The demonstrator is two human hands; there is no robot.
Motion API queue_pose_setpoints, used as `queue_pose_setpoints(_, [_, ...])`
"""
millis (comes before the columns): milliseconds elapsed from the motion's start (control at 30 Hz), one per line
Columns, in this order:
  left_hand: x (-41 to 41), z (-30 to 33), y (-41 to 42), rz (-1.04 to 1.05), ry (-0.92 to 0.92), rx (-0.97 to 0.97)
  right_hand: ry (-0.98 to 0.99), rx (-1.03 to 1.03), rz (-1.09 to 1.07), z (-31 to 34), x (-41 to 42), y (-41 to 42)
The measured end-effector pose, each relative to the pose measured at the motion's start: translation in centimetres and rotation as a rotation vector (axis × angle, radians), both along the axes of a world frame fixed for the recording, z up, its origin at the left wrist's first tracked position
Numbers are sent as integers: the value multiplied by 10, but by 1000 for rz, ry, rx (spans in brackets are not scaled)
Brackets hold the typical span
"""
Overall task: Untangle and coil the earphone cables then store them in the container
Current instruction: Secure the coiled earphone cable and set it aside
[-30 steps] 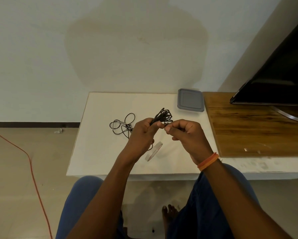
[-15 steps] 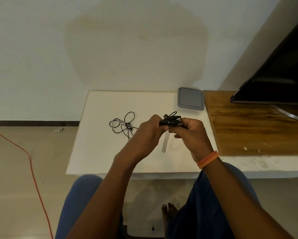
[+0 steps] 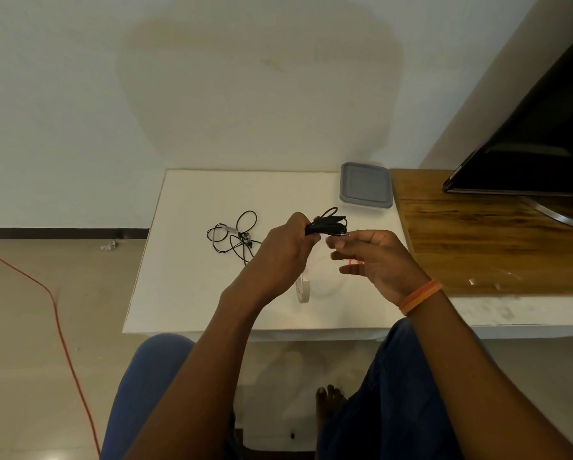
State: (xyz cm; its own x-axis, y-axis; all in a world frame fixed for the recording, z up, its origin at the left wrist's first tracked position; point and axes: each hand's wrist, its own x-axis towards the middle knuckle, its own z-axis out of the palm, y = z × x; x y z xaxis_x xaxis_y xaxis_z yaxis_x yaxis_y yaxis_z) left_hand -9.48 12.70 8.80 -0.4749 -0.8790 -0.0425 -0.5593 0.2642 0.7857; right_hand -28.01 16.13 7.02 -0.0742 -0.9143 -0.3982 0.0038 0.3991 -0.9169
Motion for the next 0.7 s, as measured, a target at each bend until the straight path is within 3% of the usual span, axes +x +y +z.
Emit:
queue_pose_setpoints(100, [0,-2,-1,28,31,38,229,110,-84,-17,-20,-5])
queue_pose_setpoints(200, [-2,-3,-3,53,55,62,816,194,-179,-53,-36,-17])
queue_pose_setpoints(233, [-3,-3,-4,59,58,63,927,226,-199,-64,-38,-19])
queue_pose_setpoints(400, [-11,-2,-6,74,104,86,1069,362,-163,-104,-29,-17])
queue_pose_setpoints(700, [-12,-15,-18,52,69,144,1281,257,-81,-117,-26,-20])
